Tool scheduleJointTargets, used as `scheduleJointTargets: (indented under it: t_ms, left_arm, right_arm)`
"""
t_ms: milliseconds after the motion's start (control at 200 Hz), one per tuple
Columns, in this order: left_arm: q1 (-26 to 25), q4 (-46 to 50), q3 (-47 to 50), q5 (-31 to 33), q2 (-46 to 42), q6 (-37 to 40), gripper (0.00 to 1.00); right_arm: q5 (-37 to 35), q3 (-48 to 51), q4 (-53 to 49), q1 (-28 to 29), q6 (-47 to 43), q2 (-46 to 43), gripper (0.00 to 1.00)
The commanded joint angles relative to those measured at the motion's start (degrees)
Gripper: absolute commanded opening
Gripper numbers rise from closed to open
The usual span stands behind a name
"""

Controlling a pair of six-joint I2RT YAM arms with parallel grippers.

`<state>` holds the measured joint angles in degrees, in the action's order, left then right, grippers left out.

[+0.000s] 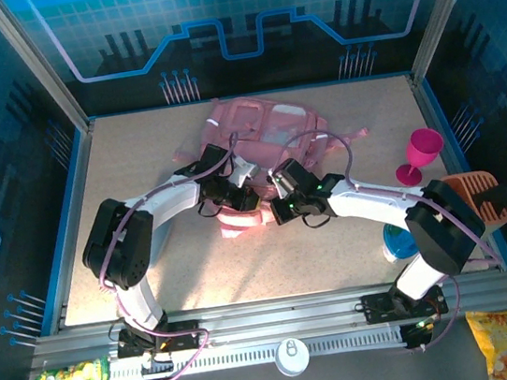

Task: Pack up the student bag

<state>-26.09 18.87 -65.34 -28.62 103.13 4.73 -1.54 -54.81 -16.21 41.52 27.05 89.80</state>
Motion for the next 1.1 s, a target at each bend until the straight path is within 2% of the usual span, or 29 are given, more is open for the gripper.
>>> scheduleJointTargets:
  t_ms: [0, 145, 250, 435, 495, 705, 1096]
  left_arm:
    - [-0.5, -4.8, 0.5, -2.2, -2.7, -1.4, 0.07]
    - [-0.5, -4.8, 1.2, -2.2, -3.5, -1.3, 0.07]
    - [-0.3, -4.7, 1.6, -2.1, -4.1, -1.3, 0.06]
    - [0.2, -2.7, 2.0, 2.2, -6.2, -1.2, 0.03]
    - [0.3, -2.2, 2.4, 3.3, -7.2, -1.5, 0.02]
    - [0.4, -1.6, 4.3, 3.4, -10.1, -2.4, 0.02]
    - [0.3, -1.7, 8.8, 2.3, -13.3, -5.5, 0.03]
  right_arm:
    - [0.3, 0.4, -0.1, 1.2, 1.5, -1.7, 0.08]
    - [-3.6, 1.9, -1.6, -1.0, 2.8, -4.7, 0.11]
    - [-6.1, 1.5, -3.7, -1.3, 2.0, -5.1, 0.07]
    - [-19.7, 1.8, -10.6, -1.9, 3.0, -7.5, 0.04]
    - [-22.0, 2.2, -12.4, -3.6, 3.7, -8.0, 0.04]
    - [-20.2, 2.8, -10.0, -10.5, 1.4, -6.5, 0.04]
    - [-16.1, -8.8, -6.9, -23.0, -3.4, 6.7, 0.08]
